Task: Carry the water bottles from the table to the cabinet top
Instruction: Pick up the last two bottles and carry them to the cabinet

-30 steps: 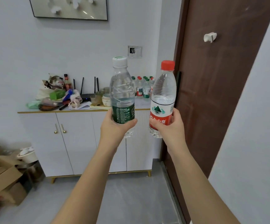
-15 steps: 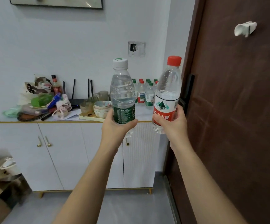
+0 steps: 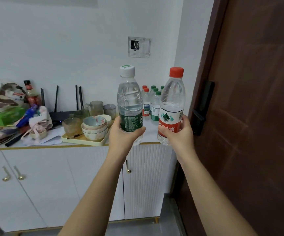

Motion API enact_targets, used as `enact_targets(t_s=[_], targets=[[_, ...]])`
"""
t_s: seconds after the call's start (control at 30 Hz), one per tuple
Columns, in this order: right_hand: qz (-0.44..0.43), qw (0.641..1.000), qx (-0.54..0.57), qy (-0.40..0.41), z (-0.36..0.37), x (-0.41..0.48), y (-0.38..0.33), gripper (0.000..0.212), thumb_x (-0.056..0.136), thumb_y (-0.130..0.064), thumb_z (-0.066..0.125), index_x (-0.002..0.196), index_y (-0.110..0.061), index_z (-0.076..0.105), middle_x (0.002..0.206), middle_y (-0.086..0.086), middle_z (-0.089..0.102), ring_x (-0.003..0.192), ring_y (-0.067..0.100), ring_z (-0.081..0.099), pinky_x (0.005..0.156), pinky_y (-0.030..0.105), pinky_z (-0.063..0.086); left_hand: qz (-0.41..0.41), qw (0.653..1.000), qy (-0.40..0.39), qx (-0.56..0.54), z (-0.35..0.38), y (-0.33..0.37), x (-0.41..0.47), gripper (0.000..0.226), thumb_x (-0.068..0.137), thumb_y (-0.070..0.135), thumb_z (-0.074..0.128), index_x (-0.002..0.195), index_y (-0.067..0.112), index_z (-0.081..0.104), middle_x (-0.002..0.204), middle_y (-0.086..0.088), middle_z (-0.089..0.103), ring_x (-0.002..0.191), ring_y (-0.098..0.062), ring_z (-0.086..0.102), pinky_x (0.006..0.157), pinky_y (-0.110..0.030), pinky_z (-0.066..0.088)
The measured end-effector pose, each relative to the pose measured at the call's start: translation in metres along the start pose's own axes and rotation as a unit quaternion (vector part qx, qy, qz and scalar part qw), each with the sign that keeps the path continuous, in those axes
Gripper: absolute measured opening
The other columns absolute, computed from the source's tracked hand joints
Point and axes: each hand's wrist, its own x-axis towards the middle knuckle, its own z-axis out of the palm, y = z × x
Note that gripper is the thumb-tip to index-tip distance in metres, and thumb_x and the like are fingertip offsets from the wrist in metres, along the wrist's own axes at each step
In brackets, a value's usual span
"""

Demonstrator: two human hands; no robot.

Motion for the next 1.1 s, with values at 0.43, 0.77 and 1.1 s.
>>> enact_targets(t_s=[0.43,0.77,1.1], targets=[[0.071,0.995,-0.064,0.0,0.079,0.115,0.098,0.071,0.07,-0.011,0.086,0.129,-0.022,0.048,0.109,-0.013,0.062,0.1,0.007,0.062,0.069,0.012,0.048,-0.072,0.996,-0.037,0.038,0.022,-0.118,0.153,0.062,0.066,0.016,0.087,0.119,0.022,0.055,0.106,0.005,0.067,0.098,-0.012,0.065,0.085,-0.036,0.056],[0.128,0.986,-0.103,-0.03,0.097,0.173,0.178,0.069,0.071,-0.011,0.086,0.129,-0.016,0.049,0.118,-0.002,0.063,0.104,0.015,0.061,0.08,0.02,0.048,-0.136,0.985,-0.049,0.099,0.058,-0.19,0.197,0.061,0.07,0.01,0.083,0.119,0.023,0.048,0.101,0.013,0.057,0.09,-0.004,0.056,0.065,-0.007,0.039],[0.138,0.982,-0.093,-0.092,0.1,0.221,0.237,0.065,0.068,-0.016,0.088,0.122,-0.021,0.052,0.11,-0.006,0.068,0.102,0.012,0.066,0.085,0.028,0.053,-0.158,0.98,-0.004,0.12,0.099,-0.228,0.227,0.061,0.069,0.008,0.083,0.113,0.028,0.047,0.098,0.018,0.058,0.087,0.003,0.057,0.065,-0.006,0.041]])
